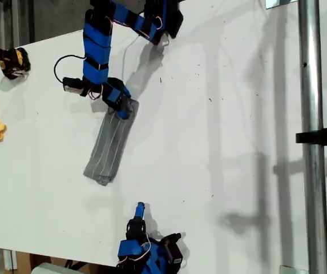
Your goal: Grasp corners of a towel and fold twice.
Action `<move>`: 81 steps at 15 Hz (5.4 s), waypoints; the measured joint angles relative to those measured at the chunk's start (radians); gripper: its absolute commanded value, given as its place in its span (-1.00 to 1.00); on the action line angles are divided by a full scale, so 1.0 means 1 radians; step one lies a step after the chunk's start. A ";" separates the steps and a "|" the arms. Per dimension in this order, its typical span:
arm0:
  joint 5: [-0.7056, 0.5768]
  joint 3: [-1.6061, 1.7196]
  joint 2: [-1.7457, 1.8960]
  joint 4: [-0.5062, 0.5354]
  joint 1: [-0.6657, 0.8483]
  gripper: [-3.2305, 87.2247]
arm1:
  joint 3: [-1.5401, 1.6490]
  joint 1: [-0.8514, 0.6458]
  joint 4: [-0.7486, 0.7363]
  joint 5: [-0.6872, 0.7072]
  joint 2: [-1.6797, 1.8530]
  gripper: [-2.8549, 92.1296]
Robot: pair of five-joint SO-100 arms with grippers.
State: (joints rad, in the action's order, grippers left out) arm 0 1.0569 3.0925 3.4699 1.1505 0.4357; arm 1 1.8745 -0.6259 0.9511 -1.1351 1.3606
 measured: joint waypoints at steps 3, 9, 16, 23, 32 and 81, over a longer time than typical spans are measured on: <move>0.000 0.000 0.000 0.005 0.000 -0.80 | -0.074 0.005 -0.006 0.020 -0.043 -0.90; 0.003 0.000 0.000 0.008 0.000 -0.80 | -0.011 0.014 0.017 0.071 0.017 -0.94; 0.003 0.000 0.000 0.008 0.003 -0.80 | 0.446 0.112 0.479 -0.069 0.897 -0.94; 0.003 0.000 0.000 0.008 0.008 -0.80 | 0.503 0.301 0.488 -0.225 1.066 -0.94; 0.003 0.000 0.000 0.008 0.008 -0.79 | 0.020 0.172 0.163 0.037 0.477 -0.94; 0.290 0.021 0.000 0.137 -0.051 -0.98 | 1.034 0.291 0.462 -0.391 1.927 -0.58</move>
State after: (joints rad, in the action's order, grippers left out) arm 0 1.3468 3.1140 3.4699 1.2870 0.3850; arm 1 2.9084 -0.3344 1.4128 -1.5263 3.2873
